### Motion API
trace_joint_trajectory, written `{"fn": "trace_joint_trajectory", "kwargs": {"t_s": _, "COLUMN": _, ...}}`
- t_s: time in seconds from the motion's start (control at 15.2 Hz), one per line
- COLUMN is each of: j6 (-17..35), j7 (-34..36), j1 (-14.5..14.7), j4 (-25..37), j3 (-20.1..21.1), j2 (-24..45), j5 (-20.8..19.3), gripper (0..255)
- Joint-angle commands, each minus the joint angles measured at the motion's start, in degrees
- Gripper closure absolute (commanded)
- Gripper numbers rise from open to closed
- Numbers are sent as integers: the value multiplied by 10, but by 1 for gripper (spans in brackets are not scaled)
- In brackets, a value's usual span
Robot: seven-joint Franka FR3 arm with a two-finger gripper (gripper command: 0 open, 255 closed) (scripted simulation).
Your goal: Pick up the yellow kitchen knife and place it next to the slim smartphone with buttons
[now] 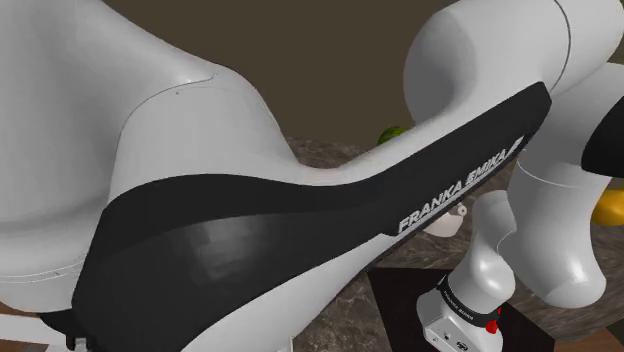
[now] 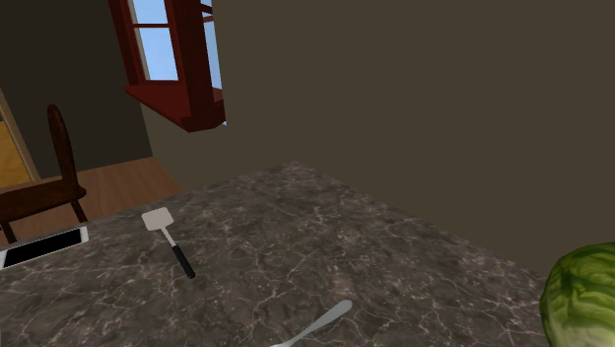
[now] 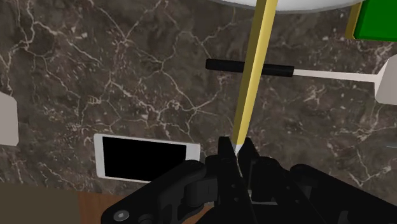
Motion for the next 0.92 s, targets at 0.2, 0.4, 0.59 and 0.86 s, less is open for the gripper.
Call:
{"fn": "trace_joint_trajectory", "kwargs": {"t_s": 0.2, "j6": -60, "j7": 48, "j1": 62, "j4": 138, "j3": 4, "j2": 86, "j5": -23, "gripper": 255}}
{"fn": "trace_joint_trajectory", "kwargs": {"t_s": 0.4, "j6": -104, "j7": 69, "j1": 105, "j4": 244, "j3": 2, "j2": 149, "j5": -37, "gripper": 255}}
{"fn": "trace_joint_trajectory", "kwargs": {"t_s": 0.59, "j6": -100, "j7": 74, "j1": 113, "j4": 254, "j3": 0, "j2": 164, "j5": -39, "gripper": 255}}
{"fn": "trace_joint_trajectory", "kwargs": {"t_s": 0.86, "j6": -70, "j7": 79, "j1": 109, "j4": 225, "j3": 0, "j2": 166, "j5": -41, "gripper": 255}}
